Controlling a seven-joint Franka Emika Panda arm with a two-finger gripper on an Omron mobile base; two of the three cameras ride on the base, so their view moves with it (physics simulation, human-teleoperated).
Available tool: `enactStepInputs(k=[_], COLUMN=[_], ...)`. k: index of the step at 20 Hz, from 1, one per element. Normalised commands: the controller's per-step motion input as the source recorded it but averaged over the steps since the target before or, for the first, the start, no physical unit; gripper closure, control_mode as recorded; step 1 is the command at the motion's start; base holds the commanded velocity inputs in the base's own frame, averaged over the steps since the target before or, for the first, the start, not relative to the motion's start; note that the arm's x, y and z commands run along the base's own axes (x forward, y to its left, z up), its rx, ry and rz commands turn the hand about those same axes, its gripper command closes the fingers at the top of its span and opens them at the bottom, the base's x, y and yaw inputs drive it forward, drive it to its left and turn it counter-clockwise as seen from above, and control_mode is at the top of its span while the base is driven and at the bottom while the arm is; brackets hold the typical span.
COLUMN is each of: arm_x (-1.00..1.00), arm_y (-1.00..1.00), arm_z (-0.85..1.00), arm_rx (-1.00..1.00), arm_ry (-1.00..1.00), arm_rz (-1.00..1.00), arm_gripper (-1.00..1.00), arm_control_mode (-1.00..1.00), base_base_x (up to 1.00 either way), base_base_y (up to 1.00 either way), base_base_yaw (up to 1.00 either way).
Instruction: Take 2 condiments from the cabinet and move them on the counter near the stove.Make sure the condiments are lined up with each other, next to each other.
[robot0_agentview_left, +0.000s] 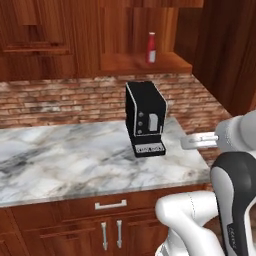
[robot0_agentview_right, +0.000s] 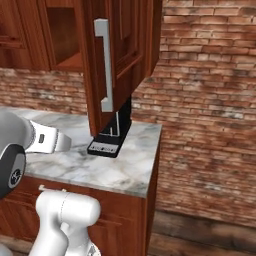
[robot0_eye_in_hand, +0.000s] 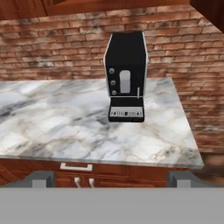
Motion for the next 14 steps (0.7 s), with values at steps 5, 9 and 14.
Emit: enactStepInputs(k=[5, 9, 14], arm_x=[0.00, 0.00, 0.00], arm_y=[0.00, 0.00, 0.00], arm_z=[0.00, 0.00, 0.00], arm_rx=[0.00, 0.00, 0.00], arm_ry=[0.00, 0.00, 0.00], arm_rz=[0.00, 0.00, 0.00], arm_gripper=[-1.00, -1.00, -1.00], arm_control_mode=[1.00, 1.00, 1.00], base_base_x=[0.39, 0.46, 0.49], base_base_y=[0.03, 0.01, 0.00], base_base_yaw=[0.00, 0.00, 0.00])
